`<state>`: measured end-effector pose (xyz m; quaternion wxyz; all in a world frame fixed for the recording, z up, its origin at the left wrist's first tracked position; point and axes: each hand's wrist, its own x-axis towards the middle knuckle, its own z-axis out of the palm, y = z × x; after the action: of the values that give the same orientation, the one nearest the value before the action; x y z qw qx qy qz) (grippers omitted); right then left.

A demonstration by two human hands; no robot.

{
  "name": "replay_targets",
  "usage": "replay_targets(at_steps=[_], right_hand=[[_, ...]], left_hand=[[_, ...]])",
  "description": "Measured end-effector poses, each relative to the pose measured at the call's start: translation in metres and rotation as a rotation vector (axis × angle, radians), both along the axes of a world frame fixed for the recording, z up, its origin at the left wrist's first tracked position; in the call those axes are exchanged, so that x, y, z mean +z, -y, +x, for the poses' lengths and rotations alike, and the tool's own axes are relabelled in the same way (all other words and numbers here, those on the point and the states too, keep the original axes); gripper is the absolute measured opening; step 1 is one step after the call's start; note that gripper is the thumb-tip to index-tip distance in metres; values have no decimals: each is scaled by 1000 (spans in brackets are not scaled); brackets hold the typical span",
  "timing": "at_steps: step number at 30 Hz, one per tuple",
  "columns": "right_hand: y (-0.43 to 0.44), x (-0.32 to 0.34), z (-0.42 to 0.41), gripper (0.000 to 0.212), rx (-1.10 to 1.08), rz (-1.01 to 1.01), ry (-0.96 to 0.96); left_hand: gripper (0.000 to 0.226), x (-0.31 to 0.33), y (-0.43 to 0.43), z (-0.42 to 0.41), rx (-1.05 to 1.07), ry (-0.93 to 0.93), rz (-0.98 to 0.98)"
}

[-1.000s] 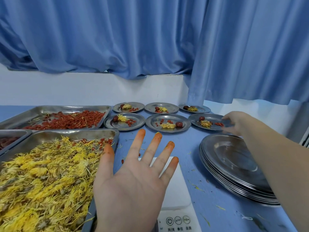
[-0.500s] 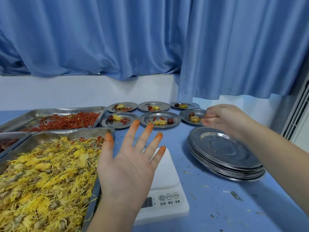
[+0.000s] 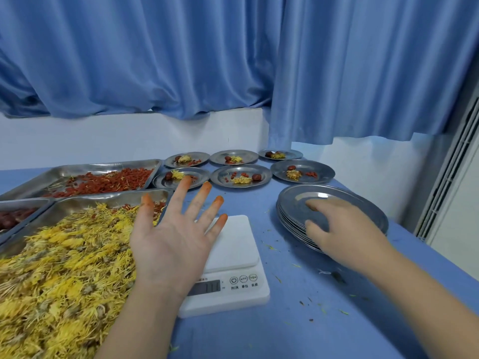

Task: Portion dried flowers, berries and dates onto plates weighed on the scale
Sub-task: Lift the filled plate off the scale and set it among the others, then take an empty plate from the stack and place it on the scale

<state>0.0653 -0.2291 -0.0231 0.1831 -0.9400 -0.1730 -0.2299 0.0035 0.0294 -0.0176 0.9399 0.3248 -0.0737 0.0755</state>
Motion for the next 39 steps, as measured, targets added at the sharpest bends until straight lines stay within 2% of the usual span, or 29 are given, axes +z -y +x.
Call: replay_targets(at_steps=[2,4,8,12,16,18,20,22,24,27,31,35,39], right_hand=[[-2,2,-3,17,-5,-48,-79],[-3,4,-6,19,4,-55,-134],[-6,8,-10,14,7,-139,-123],[-6,6,-9,11,-36,-81,-77],[-3,7,-9,7,-23,58,5],[-2,7,-10,6,-2,30,75],[-1,10,-10,8,17,-26,204],[1,12,-9,14,60,-3,365],[0,14,-12,11,130,26,533],[-10,12,-19,8,239,30,685],[-35,2,-33,14,398,-5,736],[-54,-8,-42,13,529,-47,714],[-63,-20,-43,13,531,-55,657]], left_hand=[[71,-1,-2,-1,6,6,1],[69,-1,-5,-1,6,19,-10],[67,-3,-10,-2,0,26,-24],[62,-6,-12,0,15,18,-39],[60,-7,-15,1,36,13,-45],[61,-7,-16,1,41,15,-56],[60,-6,-17,1,56,13,-54],[61,-5,-17,1,82,1,-63],[61,-4,-17,-1,126,-16,-79],[53,-1,-19,-2,284,-34,-108],[47,3,-28,-5,478,-13,-115],[48,5,-30,-7,451,-15,-112],[47,5,-28,-7,411,-21,-76]])
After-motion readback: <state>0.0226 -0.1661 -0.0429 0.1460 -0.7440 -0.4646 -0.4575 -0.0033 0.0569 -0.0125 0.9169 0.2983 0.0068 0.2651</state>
